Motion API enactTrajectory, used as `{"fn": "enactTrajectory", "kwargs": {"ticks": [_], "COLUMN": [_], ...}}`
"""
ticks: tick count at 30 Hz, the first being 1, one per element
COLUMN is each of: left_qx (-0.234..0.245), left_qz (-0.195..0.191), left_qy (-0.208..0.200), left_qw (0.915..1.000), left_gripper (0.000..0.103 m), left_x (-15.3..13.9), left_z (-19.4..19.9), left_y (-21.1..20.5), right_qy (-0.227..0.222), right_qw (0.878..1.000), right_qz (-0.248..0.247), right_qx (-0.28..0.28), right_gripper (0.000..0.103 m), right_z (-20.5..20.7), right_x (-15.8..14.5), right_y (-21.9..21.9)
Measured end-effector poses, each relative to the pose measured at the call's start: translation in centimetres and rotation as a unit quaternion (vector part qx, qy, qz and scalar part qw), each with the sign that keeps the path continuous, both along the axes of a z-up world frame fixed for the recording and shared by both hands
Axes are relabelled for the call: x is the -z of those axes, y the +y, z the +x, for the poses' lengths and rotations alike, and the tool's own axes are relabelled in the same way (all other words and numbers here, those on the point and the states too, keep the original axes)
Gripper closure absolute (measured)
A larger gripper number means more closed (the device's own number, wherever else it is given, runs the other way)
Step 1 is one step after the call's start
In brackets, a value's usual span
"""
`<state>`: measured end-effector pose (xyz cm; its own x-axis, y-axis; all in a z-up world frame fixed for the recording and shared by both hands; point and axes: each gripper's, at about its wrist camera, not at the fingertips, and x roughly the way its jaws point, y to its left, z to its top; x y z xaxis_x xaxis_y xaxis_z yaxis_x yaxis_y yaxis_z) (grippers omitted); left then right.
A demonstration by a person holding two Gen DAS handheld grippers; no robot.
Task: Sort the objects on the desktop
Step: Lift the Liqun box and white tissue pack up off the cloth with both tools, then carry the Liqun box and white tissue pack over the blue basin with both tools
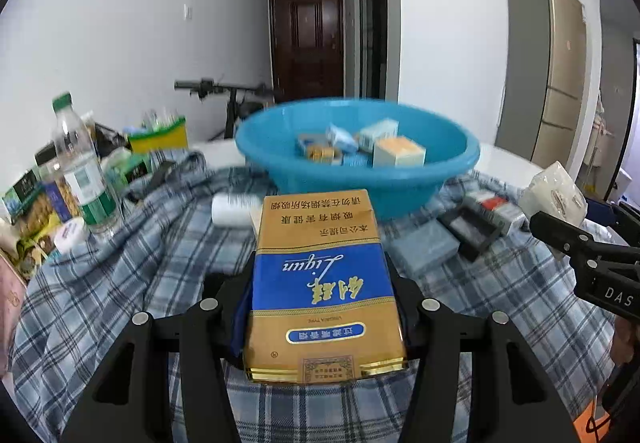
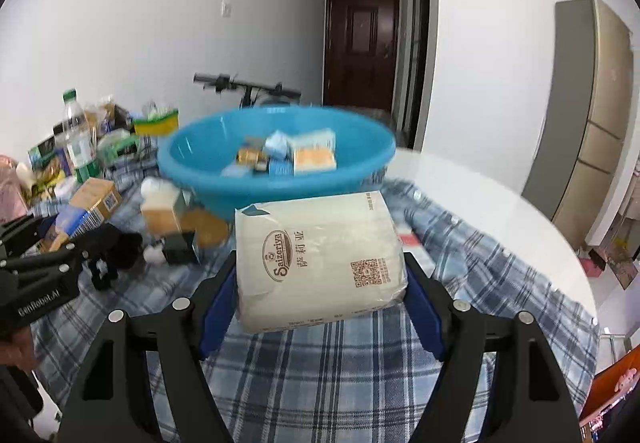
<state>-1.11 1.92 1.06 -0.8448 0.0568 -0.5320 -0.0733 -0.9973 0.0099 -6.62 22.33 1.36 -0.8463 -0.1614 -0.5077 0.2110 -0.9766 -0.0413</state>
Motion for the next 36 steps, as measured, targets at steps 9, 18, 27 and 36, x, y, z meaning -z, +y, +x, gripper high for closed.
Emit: {"fn": "enactTrajectory", "kwargs": {"ticks": [9, 18, 27, 36], "left_qx": [-0.005, -0.001, 0.002, 0.001], "left_qz": [-0.004, -0.001, -0.009, -0.009], "left_qy": [0.063, 0.099, 0.117, 0.126], "left_qw": [0.9980, 0.9951, 0.9931, 0.9921], "left_gripper": [0.046, 0.046, 0.046, 0.046], "left_x": [-2.6, -4.8, -5.8, -6.4], "left_z": [1.7, 3.9, 5.4, 6.4], "left_y": [0.7, 1.1, 1.7, 2.1], "right_qy": [0.080, 0.095, 0.121, 0.135], "right_qw": [0.997, 0.995, 0.993, 0.991], "right_qz": [-0.001, -0.007, -0.007, -0.007], "right_qx": [0.014, 0.011, 0.014, 0.019], "right_gripper": [0.029, 0.029, 0.029, 0.029], "right_z": [2.7, 3.9, 5.7, 6.8], "right_x": [-3.0, -3.9, -5.1, -5.8], "right_y": [-0.8, -1.1, -0.8, -0.7]}}
